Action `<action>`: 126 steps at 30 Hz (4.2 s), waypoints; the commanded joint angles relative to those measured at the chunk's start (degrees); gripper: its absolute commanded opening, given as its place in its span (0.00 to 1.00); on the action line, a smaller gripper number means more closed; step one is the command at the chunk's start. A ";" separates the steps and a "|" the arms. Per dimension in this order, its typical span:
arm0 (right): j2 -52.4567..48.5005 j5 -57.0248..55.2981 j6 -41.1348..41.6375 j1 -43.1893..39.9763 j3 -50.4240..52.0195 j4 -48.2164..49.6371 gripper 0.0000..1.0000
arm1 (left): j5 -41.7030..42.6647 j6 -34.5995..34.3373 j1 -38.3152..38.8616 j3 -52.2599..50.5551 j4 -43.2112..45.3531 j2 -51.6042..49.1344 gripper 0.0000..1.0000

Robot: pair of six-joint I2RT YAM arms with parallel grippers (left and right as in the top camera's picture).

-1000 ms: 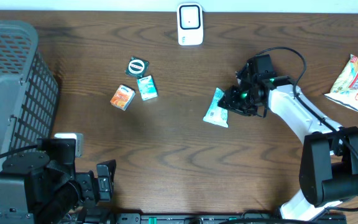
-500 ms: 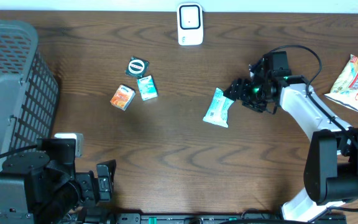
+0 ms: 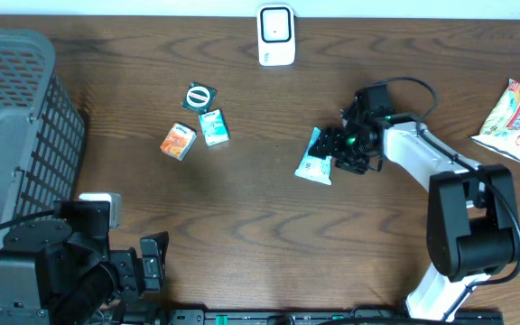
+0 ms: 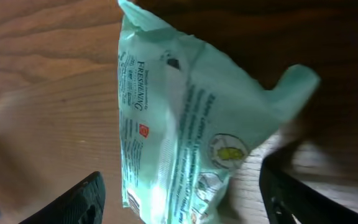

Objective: Scan the item barcode

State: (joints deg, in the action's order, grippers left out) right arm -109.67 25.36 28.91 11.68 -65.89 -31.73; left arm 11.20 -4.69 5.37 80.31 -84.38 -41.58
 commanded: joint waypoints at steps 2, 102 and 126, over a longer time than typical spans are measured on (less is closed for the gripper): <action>-4.70 -0.94 0.90 1.70 0.83 -0.09 0.64 | -0.55 -0.33 0.02 0.15 -0.02 -0.11 0.98; 22.40 21.29 -8.39 4.61 -0.96 4.46 0.01 | -0.55 -0.33 0.02 0.15 -0.02 -0.11 0.98; 22.40 19.74 -8.39 4.61 -0.96 3.43 0.01 | -0.57 -0.33 0.02 0.15 -0.02 -0.11 0.98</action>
State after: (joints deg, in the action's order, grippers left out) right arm -87.94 44.93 21.41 15.79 -66.28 -28.27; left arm 11.20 -4.71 5.37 80.31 -84.36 -41.58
